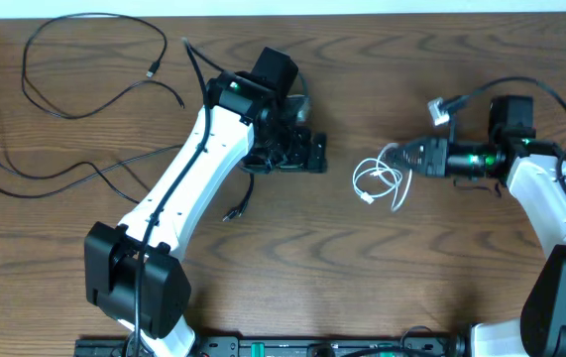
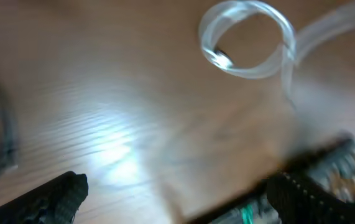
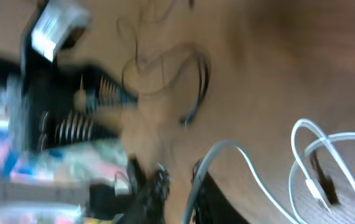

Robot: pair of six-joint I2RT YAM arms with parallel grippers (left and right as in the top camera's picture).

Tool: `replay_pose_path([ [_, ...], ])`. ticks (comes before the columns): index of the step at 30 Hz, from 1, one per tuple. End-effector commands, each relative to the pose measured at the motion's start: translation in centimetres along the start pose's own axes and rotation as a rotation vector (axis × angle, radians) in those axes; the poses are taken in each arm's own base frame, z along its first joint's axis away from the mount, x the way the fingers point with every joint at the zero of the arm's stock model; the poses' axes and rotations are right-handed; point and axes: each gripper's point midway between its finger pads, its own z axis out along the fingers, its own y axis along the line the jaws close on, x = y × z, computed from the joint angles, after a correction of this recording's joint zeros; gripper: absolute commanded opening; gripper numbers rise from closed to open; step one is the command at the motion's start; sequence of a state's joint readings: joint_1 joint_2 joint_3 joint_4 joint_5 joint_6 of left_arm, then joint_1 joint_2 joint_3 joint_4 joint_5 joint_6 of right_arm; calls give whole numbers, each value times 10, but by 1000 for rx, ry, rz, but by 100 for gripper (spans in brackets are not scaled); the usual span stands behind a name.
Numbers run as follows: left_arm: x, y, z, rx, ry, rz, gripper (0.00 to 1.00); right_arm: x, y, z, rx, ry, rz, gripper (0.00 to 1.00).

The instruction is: Untangle cables

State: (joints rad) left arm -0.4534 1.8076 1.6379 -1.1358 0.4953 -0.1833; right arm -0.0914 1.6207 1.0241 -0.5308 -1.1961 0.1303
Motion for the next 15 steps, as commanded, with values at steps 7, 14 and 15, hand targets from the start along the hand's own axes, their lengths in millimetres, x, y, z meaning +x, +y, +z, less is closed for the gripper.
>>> replay_pose_path([
  [7, 15, -62, -11, 380, 50, 259, 98, -37, 10, 35, 86, -111, 367, 2],
  [14, 8, -71, -10, 399, 15, 306, 98, -39, 31, 69, 83, -135, 455, 1],
  [15, 5, -71, -10, 401, 2, 316, 98, -39, 36, 73, 72, -132, 456, 2],
])
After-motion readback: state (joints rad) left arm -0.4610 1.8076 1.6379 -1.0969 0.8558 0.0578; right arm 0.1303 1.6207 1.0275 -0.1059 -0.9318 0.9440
